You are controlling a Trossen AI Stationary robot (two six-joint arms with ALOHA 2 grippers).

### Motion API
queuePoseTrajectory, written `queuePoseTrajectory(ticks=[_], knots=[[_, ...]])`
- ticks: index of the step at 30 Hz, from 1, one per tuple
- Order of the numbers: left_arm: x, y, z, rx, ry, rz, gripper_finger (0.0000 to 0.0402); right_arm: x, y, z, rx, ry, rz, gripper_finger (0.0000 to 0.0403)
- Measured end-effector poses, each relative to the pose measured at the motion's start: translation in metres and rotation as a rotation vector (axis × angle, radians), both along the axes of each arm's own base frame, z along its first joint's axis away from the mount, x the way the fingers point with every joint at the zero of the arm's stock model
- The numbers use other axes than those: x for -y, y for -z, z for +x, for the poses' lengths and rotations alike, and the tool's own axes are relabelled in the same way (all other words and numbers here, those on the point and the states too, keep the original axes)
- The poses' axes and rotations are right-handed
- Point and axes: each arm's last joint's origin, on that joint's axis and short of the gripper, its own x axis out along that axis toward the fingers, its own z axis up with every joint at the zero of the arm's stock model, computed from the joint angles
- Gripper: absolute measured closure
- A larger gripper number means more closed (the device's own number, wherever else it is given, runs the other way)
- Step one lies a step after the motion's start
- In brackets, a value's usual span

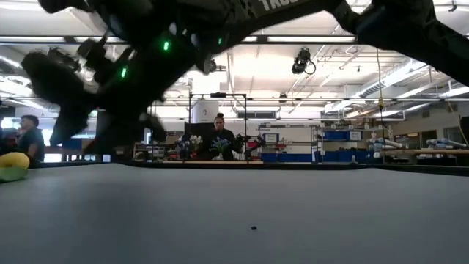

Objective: Sort flowers into vase by color
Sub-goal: Put the yellow flower into the yellow vase

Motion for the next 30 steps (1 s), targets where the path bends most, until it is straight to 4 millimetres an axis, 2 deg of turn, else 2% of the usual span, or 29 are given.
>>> queuePoseTrajectory(ticks=[6, 10, 14, 18, 24, 30], knots=[[0.002, 0.016, 0.021, -0.162, -0.276, -0.150, 0.0136, 0.027, -0.054, -0.013, -0.003, 0.186, -0.017, 0.0184], [0.005, 0.022, 0.031, -0.209, -0.359, -0.188, 0.0154, 0.050, -0.086, -0.027, -0.069, 0.229, -0.062, 0.0186], [0.005, 0.027, 0.049, -0.218, -0.477, -0.235, 0.0160, 0.083, -0.116, -0.052, -0.211, 0.222, -0.076, 0.0186], [0.009, 0.036, 0.067, -0.229, -0.575, -0.271, 0.0161, 0.123, -0.136, -0.072, -0.327, 0.179, -0.131, 0.0186], [0.020, 0.074, 0.096, -0.226, -0.625, -0.392, 0.0161, 0.185, -0.176, -0.095, -0.239, 0.124, -0.051, 0.0186], [0.022, 0.116, 0.099, -0.270, -0.737, -0.460, 0.0161, 0.232, -0.200, -0.114, -0.118, 0.084, 0.039, 0.0186]])
